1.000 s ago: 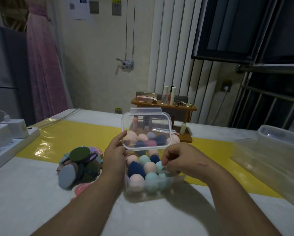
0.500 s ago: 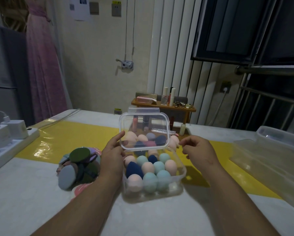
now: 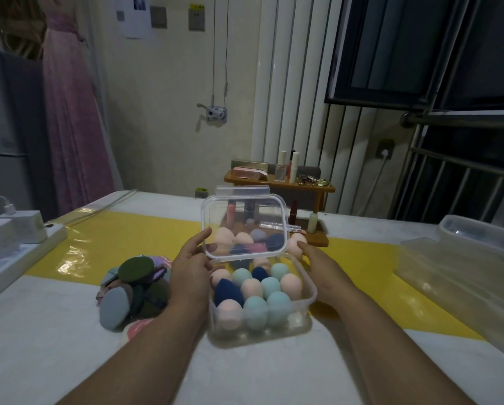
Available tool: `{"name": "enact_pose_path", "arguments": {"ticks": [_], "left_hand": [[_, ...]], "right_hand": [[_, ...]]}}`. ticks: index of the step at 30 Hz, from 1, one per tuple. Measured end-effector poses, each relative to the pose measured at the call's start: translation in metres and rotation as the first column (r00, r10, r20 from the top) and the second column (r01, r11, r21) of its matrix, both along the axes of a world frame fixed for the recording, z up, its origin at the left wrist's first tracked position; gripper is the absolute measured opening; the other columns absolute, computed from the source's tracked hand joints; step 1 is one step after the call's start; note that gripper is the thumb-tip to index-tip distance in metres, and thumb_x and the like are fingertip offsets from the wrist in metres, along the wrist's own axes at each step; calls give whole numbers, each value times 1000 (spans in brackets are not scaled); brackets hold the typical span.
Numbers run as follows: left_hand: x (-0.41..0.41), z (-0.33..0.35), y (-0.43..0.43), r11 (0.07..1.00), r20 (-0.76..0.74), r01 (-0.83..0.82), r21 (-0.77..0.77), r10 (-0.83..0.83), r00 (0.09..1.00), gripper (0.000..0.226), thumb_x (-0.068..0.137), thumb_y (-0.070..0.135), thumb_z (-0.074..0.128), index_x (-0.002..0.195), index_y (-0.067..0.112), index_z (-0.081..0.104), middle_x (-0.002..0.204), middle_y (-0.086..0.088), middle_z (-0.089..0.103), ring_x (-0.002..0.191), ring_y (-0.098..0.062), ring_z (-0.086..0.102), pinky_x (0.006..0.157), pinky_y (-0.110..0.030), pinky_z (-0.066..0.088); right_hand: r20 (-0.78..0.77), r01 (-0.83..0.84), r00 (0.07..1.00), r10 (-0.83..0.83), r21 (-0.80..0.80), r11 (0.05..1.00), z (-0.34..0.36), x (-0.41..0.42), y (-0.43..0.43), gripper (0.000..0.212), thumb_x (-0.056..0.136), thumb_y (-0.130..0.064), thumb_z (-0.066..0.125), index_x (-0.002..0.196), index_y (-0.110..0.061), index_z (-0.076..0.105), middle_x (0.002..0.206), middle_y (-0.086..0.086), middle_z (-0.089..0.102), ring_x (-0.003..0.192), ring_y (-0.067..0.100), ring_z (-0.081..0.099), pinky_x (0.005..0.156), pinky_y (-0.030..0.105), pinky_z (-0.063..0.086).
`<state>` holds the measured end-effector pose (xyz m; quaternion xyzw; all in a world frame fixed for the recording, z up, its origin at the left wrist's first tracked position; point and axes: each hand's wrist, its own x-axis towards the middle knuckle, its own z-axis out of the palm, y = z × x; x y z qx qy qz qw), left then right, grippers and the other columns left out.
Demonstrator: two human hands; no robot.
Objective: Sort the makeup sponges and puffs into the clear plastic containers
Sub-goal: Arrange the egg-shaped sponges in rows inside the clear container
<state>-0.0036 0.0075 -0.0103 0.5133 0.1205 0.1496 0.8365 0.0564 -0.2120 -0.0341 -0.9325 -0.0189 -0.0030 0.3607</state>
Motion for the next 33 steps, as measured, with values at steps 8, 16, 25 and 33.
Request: {"name": "enact_pose_path", "arguments": {"ticks": [8,16,25,33], "left_hand": [[-3,3,-1,1000,18,10,16,-10,1000,56,91,-10,31,116,25,68,103,-3,68,85,-19,67,53,-22,54],[-6,5,-3,999,11,20,33,-20,1000,56,93,-9,31,120,24,67,106,-1,67,87,-17,66,52,-20,53],[-6,4,-2,999,5,21,44,-21,1000,58,92,-9,31,120,27,66,107,-1,66,87,-18,66,52,-20,53],[-6,4,-2,999,1,16,43,-16,1000,55,94,-9,31,118,27,66,104,-1,65,83,-17,65,52,-20,53]], "right_hand": [[30,153,988,-151,-59,986,-11,27,7,51,94,-63,37,140,-41,40,140,2,46,113,23,52,94,41,45],[232,218,953,-196,-77,973,-1,11,5,16,93,-27,58,107,-23,51,116,4,54,92,23,54,77,34,48],[294,123,927,-235,353,927,48,-28,0,18,85,-11,61,97,-21,69,97,0,66,87,20,60,71,38,52],[53,-88,994,95,-133,987,72,-63,9,14,64,-37,60,67,-30,71,81,-11,67,81,10,60,67,35,53]]}}
